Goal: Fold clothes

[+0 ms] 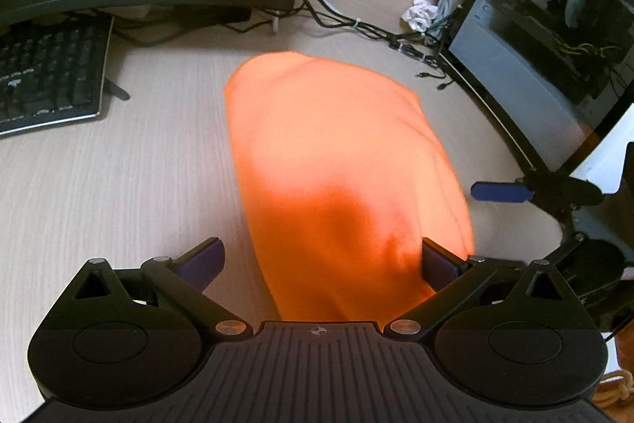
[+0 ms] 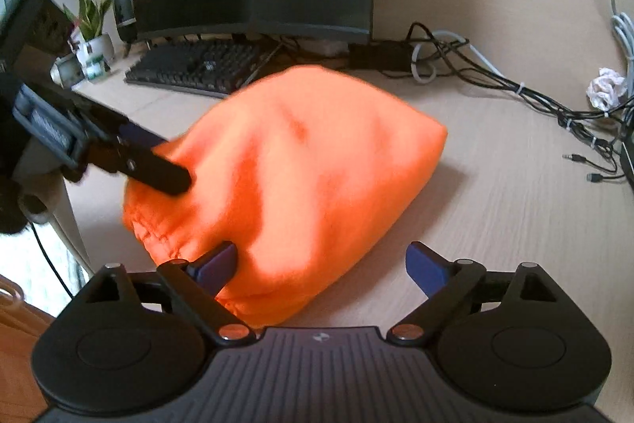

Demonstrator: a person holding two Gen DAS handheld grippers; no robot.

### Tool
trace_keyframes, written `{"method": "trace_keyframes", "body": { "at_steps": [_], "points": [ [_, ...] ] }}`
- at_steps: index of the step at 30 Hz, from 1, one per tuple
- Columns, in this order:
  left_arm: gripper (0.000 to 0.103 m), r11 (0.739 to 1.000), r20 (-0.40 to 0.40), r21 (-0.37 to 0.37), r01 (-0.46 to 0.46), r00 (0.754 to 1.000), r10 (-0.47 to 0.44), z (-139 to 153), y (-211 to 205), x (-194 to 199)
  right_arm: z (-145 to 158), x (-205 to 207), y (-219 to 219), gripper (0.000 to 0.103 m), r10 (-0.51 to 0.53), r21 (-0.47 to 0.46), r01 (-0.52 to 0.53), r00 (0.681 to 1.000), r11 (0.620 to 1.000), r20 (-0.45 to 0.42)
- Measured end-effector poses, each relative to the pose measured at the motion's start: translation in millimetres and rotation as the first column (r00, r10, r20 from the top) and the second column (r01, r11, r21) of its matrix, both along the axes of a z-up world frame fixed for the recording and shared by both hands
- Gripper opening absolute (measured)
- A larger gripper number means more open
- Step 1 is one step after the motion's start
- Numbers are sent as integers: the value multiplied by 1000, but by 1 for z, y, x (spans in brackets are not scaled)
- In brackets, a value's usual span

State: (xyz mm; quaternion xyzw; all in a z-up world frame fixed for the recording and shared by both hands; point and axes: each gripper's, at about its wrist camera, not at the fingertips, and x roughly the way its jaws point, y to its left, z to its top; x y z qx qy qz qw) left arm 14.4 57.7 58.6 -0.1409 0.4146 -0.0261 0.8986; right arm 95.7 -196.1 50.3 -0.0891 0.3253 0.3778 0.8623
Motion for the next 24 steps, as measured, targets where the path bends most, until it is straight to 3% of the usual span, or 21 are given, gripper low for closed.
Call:
{"method": "trace_keyframes", "body": {
  "at_steps": [4, 8, 12, 17, 22, 24],
  "points": [
    [103, 1000, 0, -1, -2, 1000, 2, -1, 1, 1, 22, 16, -13, 93, -38, 138, 41, 999, 990, -28],
    [103, 1000, 13, -2, -6, 1000, 6, 4, 3, -7, 24, 59, -15, 95, -175, 266, 195, 980, 944, -97],
    [103, 1000, 17, -6, 15, 1000, -15, 2, 2, -18, -2, 97, 2, 96, -346, 179, 376, 921, 909, -176],
    [103, 1000, -28, 22, -7, 1000, 7, -15, 7, -21, 4, 96, 9, 96, -196, 369, 293, 940, 882, -278],
    [103, 999, -21, 33, 0, 1000, 0, -13, 7, -28, 2, 89, -1, 96, -292, 250, 353, 923, 902, -250],
    [103, 999, 15, 7, 34, 999, -34, -1, 5, -36, -4, 76, -11, 96, -271, 254, 349, 916, 902, -296]
  ]
}}
